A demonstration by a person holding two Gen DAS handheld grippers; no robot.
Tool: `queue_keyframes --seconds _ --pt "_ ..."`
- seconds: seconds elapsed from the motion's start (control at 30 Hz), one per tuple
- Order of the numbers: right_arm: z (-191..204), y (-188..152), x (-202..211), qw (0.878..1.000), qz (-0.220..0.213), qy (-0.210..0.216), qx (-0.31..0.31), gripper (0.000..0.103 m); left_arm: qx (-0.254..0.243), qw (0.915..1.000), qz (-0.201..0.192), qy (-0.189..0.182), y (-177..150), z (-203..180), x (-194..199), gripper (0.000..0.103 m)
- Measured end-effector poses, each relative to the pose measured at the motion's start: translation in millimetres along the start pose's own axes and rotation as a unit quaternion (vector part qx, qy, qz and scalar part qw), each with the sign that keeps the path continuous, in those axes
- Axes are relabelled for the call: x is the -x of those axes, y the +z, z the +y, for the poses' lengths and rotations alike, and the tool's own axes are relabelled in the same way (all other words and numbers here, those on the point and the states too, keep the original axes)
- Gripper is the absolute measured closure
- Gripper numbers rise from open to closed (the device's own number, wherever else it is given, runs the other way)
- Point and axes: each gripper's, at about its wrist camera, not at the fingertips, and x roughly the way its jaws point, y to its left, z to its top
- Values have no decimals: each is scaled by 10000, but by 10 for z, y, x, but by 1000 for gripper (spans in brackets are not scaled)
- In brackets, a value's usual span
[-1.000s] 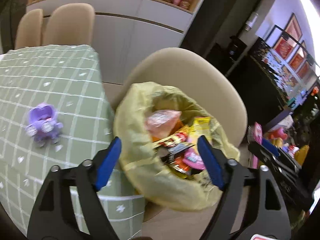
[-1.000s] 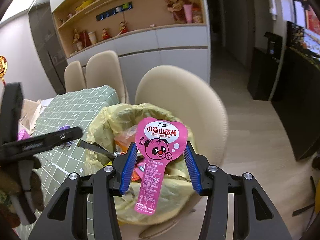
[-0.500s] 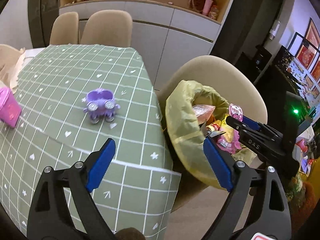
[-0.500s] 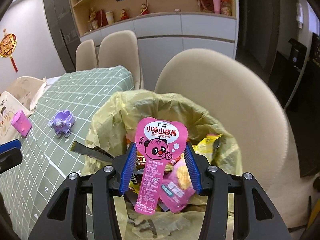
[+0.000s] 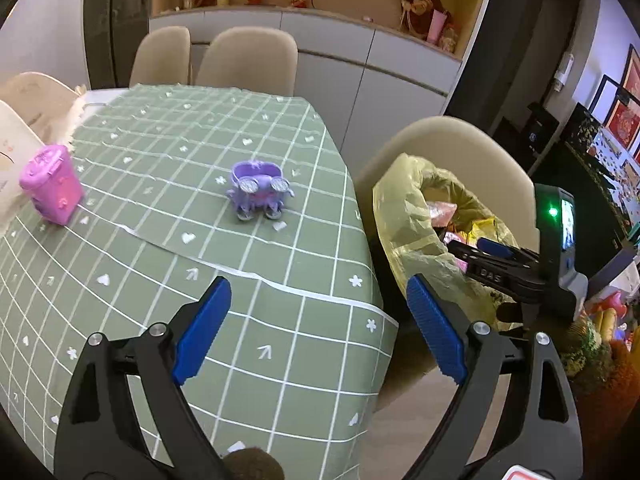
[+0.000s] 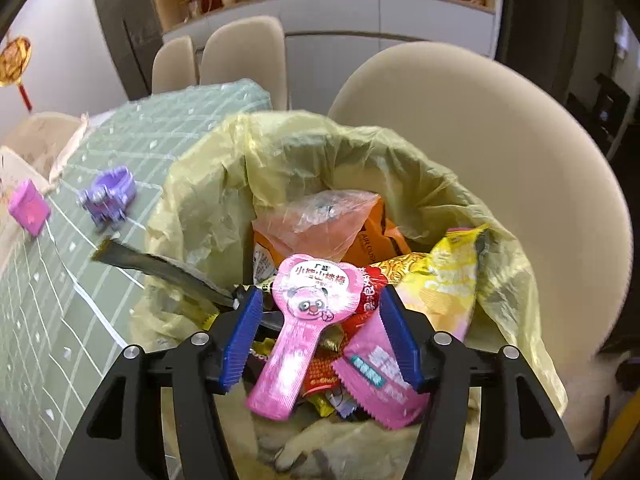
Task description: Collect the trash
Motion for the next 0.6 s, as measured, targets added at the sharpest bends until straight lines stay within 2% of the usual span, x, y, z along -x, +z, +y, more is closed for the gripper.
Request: queue_keyframes --seconds 0.07,0.17,0.33,0.5,0.6 --pt "20 -46 208 9997 -241 -75 -53 46 -28 9999 -146 79 -12 17 88 18" --pt "89 -88 538 9989 -441 95 -150 46 -97 9994 -314 126 -40 34 265 18" --pt "514 -369 1245 9962 -830 262 52 46 -465 9967 -624 209 -196 -4 626 18" --pt "967 -745 1814 9953 -925 299 -36 46 -575 9962 -611 225 -375 96 961 18" --pt "1195 -980 2041 9952 -958 193 -81 46 -714 9932 -758 527 -531 183 1192 18"
